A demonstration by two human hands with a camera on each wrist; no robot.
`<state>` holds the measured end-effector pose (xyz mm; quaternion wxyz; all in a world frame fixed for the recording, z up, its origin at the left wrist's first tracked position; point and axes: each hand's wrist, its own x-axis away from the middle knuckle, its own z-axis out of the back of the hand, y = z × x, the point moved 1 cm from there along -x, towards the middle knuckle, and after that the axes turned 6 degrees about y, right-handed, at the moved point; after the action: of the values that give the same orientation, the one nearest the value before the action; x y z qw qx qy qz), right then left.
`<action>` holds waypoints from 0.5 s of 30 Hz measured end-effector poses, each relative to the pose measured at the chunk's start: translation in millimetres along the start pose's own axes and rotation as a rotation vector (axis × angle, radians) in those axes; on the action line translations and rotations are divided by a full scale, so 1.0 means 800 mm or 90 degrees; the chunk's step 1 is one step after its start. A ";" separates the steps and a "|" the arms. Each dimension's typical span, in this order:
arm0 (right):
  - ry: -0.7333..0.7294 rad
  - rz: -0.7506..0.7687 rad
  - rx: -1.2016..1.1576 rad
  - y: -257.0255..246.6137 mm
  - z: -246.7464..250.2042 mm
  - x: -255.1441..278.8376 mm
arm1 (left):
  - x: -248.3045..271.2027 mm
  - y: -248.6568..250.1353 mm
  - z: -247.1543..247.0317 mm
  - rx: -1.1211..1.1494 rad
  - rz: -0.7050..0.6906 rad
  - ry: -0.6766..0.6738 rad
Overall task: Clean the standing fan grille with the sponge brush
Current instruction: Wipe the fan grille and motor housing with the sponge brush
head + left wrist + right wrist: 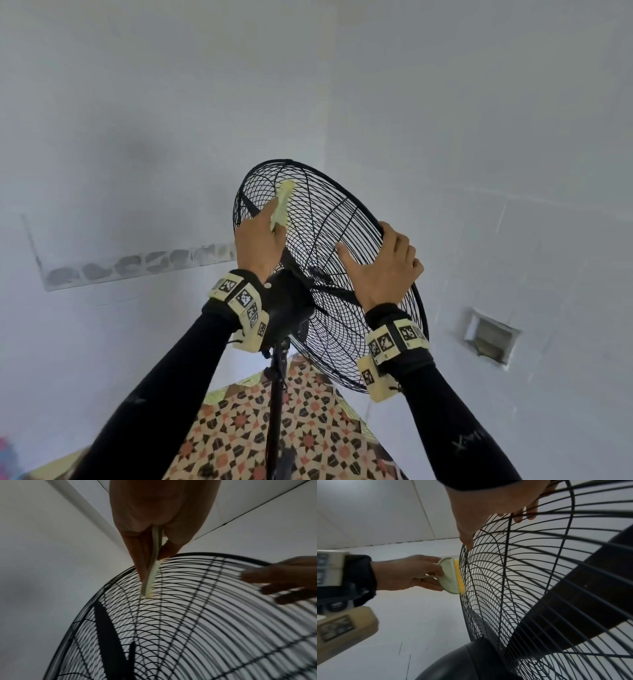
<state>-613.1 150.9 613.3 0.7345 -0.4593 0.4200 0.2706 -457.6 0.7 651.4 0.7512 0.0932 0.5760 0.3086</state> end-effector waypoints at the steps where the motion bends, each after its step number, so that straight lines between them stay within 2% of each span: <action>1: 0.003 0.002 0.000 0.001 0.000 0.001 | 0.012 0.007 0.001 0.010 -0.030 -0.005; 4: -0.012 0.010 -0.014 -0.002 -0.001 -0.002 | 0.030 0.011 0.017 0.022 -0.075 -0.021; 8: -0.024 0.011 -0.033 -0.013 0.003 0.001 | -0.005 -0.003 0.041 -0.060 0.036 0.032; 9: -0.030 0.009 -0.035 -0.013 0.004 0.002 | -0.015 -0.004 0.043 -0.083 0.061 0.023; 12: -0.047 0.001 -0.027 -0.004 0.006 0.001 | -0.008 0.024 0.032 -0.057 0.037 -0.023; 15: -0.047 -0.006 -0.035 0.000 0.007 0.000 | 0.042 0.056 0.031 -0.004 -0.022 -0.090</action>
<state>-611.1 155.8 614.7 0.7378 -0.4711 0.3827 0.2954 -445.7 60.4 654.5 0.7956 0.1026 0.5221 0.2897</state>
